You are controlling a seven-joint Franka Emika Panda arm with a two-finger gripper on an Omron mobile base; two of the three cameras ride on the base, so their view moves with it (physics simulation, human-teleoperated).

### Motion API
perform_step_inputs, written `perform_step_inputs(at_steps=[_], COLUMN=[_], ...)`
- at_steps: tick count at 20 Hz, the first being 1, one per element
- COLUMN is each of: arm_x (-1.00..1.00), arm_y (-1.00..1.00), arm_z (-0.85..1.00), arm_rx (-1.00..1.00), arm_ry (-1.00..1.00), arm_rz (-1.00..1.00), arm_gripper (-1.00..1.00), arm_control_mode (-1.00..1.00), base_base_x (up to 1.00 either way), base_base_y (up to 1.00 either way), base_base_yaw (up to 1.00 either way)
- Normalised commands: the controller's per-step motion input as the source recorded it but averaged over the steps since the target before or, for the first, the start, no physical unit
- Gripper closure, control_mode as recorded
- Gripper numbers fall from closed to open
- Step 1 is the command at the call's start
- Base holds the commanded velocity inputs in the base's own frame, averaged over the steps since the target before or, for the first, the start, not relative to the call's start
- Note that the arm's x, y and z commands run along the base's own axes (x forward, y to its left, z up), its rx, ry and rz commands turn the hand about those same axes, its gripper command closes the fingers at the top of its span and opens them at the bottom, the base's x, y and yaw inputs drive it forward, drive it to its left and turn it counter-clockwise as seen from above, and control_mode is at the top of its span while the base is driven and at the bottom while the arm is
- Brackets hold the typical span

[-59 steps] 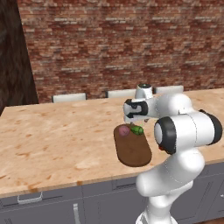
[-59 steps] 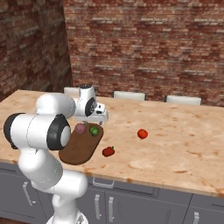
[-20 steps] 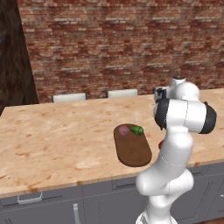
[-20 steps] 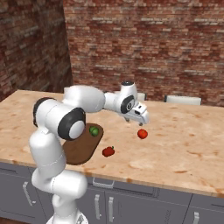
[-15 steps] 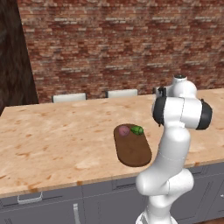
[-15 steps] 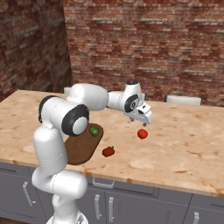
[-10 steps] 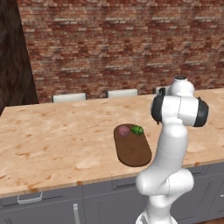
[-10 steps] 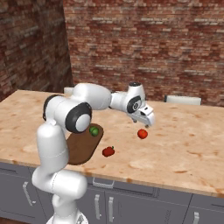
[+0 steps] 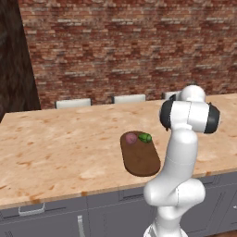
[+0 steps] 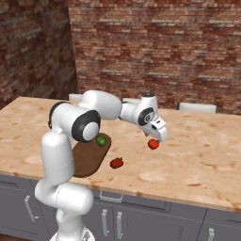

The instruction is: Place the avocado, onion, tomato, and bell pepper on the cutting board.

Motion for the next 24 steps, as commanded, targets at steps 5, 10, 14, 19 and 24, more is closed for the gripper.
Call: perform_step_inputs(at_steps=[5, 10, 14, 19, 24], arm_x=[0.0, 0.03, 0.09, 0.14, 0.13], arm_y=[0.17, -0.02, -0.01, -0.02, -0.21], arm_z=[-0.09, -0.13, -0.16, -0.15, -0.14], arm_rx=[0.0, 0.0, 0.0, 0.0, 0.0], arm_ry=[0.0, 0.0, 0.0, 0.0, 0.01], arm_rz=[-0.05, -0.01, 0.0, 0.0, 0.0], arm_gripper=[-1.0, -1.0, -1.0, -1.0, -1.0], arm_control_mode=[-1.0, -1.0, -1.0, -1.0, -1.0], base_base_x=[0.0, 0.0, 0.0, 0.0, 0.0], base_base_y=[0.0, 0.0, 0.0, 0.0, 0.0], base_base_yaw=[0.0, 0.0, 0.0, 0.0, 0.0])
